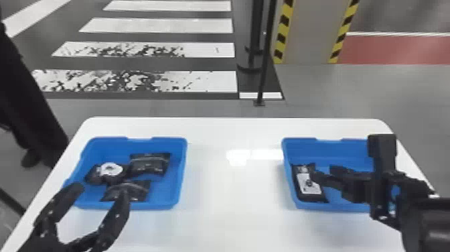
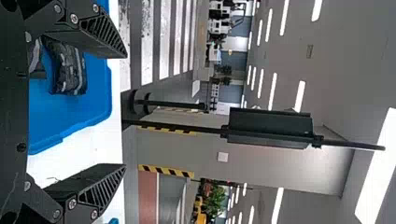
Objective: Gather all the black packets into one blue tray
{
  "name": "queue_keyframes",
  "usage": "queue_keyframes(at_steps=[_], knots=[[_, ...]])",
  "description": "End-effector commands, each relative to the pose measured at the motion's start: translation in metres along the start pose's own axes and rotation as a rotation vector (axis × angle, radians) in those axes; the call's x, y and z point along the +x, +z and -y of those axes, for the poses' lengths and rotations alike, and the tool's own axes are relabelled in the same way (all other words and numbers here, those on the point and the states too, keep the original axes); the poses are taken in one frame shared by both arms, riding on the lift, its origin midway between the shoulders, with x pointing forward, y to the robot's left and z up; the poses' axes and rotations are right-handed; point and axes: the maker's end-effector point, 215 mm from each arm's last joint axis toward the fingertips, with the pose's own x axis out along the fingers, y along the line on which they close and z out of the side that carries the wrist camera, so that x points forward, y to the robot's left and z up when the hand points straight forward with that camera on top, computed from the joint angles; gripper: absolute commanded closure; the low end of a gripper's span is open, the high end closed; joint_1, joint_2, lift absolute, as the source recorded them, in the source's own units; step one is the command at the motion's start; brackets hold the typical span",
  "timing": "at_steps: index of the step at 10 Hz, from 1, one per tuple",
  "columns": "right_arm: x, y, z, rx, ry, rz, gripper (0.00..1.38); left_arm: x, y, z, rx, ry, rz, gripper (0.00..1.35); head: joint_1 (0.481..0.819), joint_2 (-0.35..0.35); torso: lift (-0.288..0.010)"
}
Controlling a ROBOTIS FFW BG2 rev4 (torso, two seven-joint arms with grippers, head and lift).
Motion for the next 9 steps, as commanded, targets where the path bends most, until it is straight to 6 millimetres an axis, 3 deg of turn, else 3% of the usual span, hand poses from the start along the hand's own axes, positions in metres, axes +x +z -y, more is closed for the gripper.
queue_keyframes(at_steps=[1, 9], knots=[[-0.001, 0.002, 0.0, -0.002, -0.002, 0.004, 0.53, 0.002, 0.0, 0.001, -0.004, -0.003, -0.001, 0.21, 0.695, -0.006, -0.11], [0.015, -0.041, -0.004, 0.027, 0.021, -0.118, 0.53, 0.007, -0.003, 0.005, -0.033, -0.013, 0.011, 0.21, 0.695, -0.005, -0.11]])
